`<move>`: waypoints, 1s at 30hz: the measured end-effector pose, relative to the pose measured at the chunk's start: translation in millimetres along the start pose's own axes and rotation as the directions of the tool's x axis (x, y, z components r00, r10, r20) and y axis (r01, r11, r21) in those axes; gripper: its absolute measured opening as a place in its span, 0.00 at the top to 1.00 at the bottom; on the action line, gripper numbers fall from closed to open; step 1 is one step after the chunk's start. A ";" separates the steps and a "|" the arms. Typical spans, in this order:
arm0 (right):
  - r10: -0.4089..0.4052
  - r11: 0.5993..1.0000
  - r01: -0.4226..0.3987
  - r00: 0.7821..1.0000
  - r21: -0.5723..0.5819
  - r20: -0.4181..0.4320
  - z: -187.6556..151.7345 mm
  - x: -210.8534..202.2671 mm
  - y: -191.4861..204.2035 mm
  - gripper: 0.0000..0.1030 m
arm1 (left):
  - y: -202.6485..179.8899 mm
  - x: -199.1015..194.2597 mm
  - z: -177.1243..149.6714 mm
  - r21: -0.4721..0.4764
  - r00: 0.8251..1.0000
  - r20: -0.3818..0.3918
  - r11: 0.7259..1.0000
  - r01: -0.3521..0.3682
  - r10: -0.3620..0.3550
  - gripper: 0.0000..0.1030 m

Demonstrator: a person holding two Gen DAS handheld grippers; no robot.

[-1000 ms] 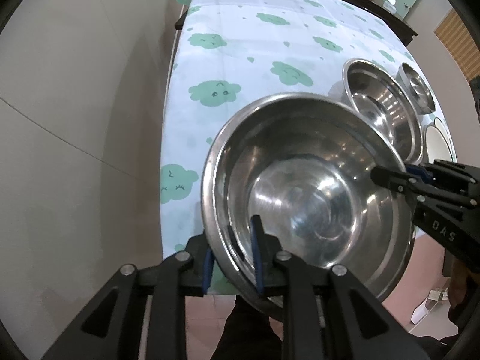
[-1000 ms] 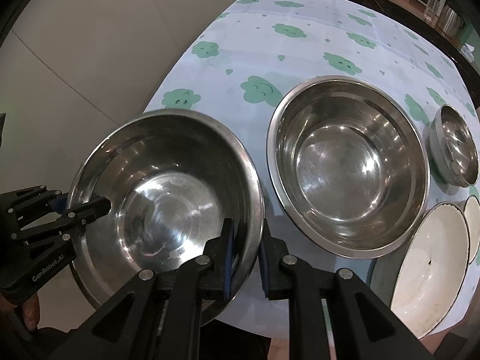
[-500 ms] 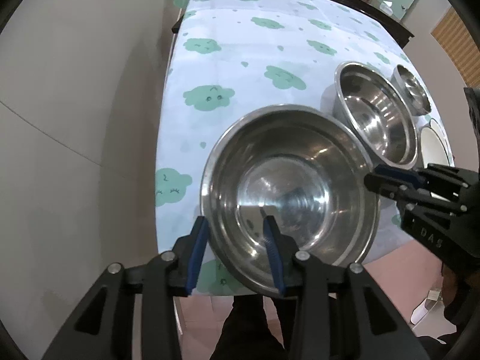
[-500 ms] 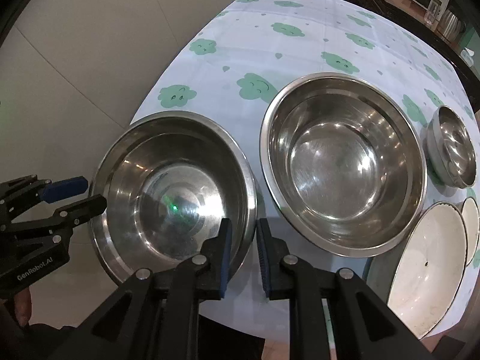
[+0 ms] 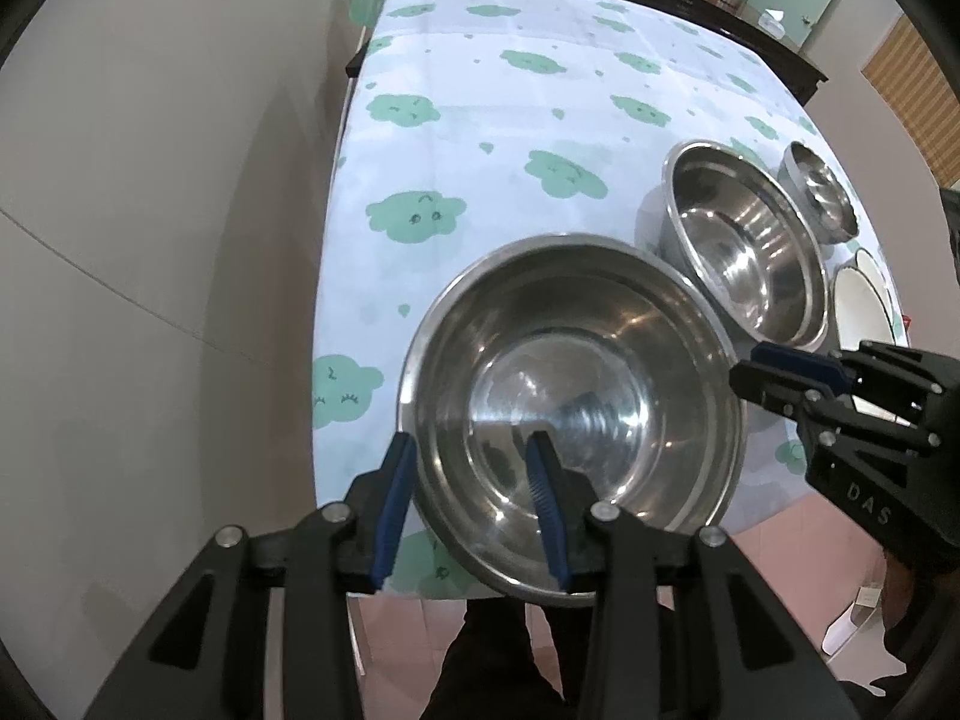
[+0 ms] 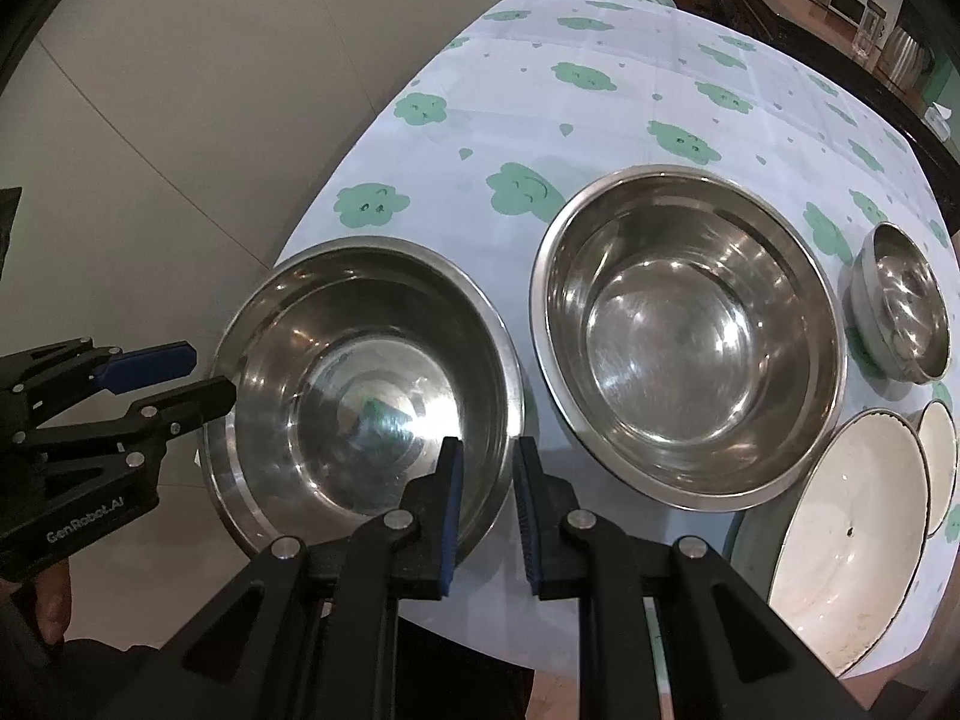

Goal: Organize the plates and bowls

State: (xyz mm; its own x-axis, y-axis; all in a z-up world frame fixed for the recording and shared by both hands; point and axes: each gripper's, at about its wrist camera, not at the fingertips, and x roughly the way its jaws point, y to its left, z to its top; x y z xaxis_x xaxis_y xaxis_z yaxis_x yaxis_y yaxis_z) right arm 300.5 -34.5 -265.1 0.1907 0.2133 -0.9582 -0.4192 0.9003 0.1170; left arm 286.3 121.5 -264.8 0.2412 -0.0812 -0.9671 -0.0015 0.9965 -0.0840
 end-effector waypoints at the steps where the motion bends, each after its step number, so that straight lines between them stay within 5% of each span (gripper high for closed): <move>1: -0.001 1.000 0.001 1.000 0.001 0.005 0.3 -1.8 -0.2 0.82 | -1.1 -0.2 1.2 0.002 1.000 0.001 1.000 0.001 -0.001 0.63; 5: -0.004 1.000 0.004 1.000 -0.001 0.015 1.6 -7.9 -2.8 0.82 | -5.8 -0.8 6.9 0.014 1.000 0.008 1.000 0.001 -0.001 0.62; 12: -0.023 0.999 0.022 0.999 0.024 0.038 6.2 -17.5 -19.4 0.81 | -20.1 -4.4 22.4 0.043 0.999 0.035 0.999 0.009 -0.011 0.42; 23: -0.075 0.995 0.072 0.996 0.070 0.052 18.2 -23.4 -56.3 0.79 | -48.3 -0.4 51.4 0.081 0.999 0.042 0.996 0.027 -0.031 0.41; 30: -0.089 0.992 0.083 0.994 0.094 0.060 23.4 -26.0 -80.6 0.68 | -68.6 5.3 70.2 0.100 0.999 0.039 0.994 0.033 -0.037 0.40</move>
State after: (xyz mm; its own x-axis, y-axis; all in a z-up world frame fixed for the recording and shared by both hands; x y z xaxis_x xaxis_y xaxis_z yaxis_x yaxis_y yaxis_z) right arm 350.1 -103.7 -243.5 0.2803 0.1546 -0.9474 -0.3165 0.9466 0.0609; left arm 355.8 54.2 -247.3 0.2785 -0.1173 -0.9532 0.1032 0.9904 -0.0917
